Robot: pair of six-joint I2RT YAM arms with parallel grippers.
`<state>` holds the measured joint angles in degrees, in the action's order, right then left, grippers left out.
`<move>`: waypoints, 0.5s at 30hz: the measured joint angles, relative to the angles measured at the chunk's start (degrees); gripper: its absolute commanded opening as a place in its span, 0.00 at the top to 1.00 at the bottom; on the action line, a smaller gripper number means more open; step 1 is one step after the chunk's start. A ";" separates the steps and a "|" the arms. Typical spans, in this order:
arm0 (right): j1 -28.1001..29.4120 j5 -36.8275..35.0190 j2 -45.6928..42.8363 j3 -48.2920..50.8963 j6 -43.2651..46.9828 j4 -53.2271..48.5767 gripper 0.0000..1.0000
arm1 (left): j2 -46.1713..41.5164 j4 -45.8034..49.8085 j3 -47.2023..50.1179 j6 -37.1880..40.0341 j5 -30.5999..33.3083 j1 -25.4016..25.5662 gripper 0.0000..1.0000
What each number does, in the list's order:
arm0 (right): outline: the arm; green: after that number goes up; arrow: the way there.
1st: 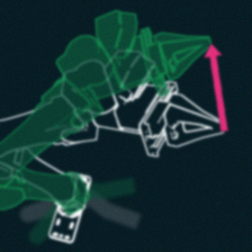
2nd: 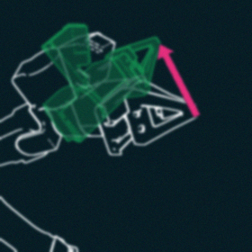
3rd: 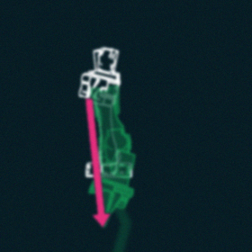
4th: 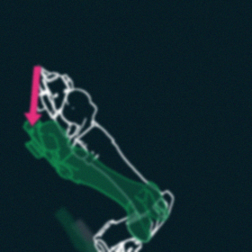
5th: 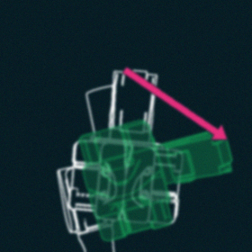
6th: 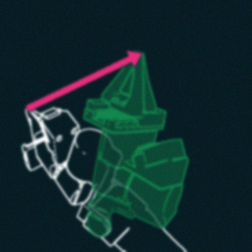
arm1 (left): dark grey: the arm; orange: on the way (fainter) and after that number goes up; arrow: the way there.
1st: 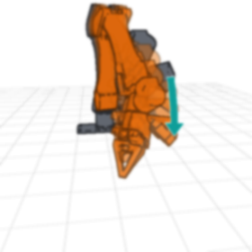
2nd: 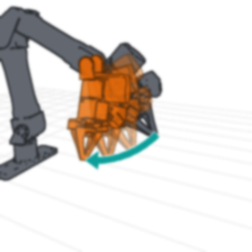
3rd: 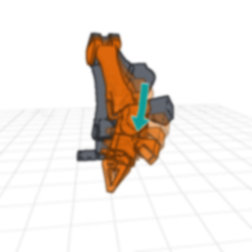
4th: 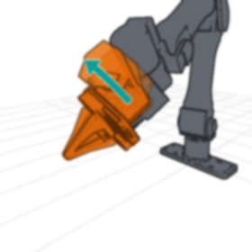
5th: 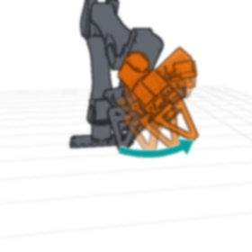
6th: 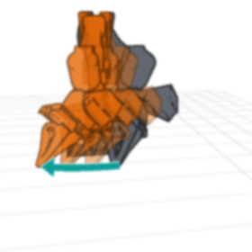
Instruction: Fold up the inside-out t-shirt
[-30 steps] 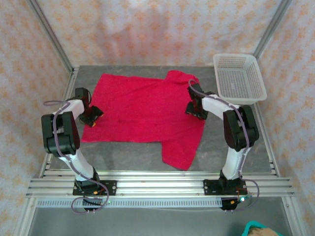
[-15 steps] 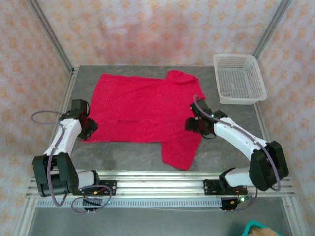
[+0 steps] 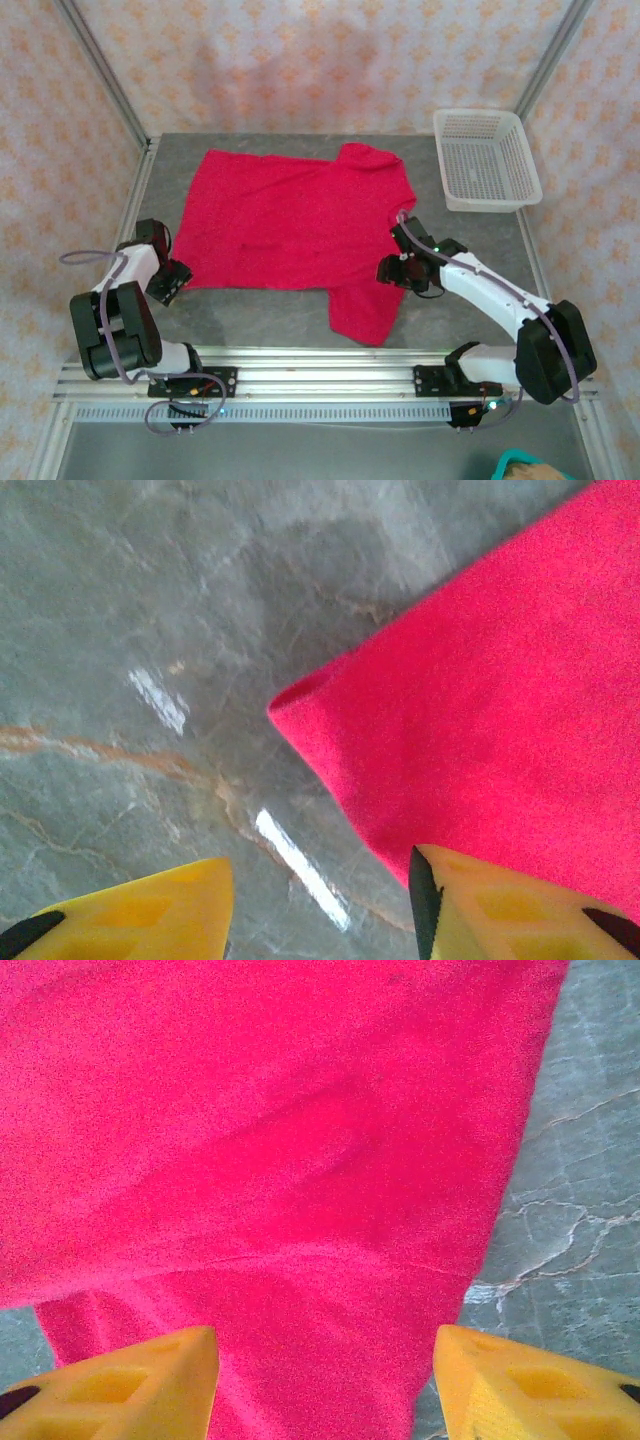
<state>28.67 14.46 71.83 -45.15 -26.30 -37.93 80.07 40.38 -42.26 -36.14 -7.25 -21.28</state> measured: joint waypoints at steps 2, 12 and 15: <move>0.37 0.68 0.00 0.00 0.04 -0.11 0.37 | 1.14 -1.38 -0.07 0.00 -0.20 -0.22 0.55; 8.83 3.21 -4.59 6.21 -2.78 -4.55 0.49 | 3.96 -4.94 -0.46 -0.42 -1.77 -0.20 0.92; 11.39 3.63 -8.00 9.73 -5.31 -5.81 0.50 | 2.73 -4.94 -0.46 -0.48 -2.38 -0.20 0.96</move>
<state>40.05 18.09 63.83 -35.42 -31.62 -43.75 82.81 35.44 -42.72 -36.62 -9.63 -21.47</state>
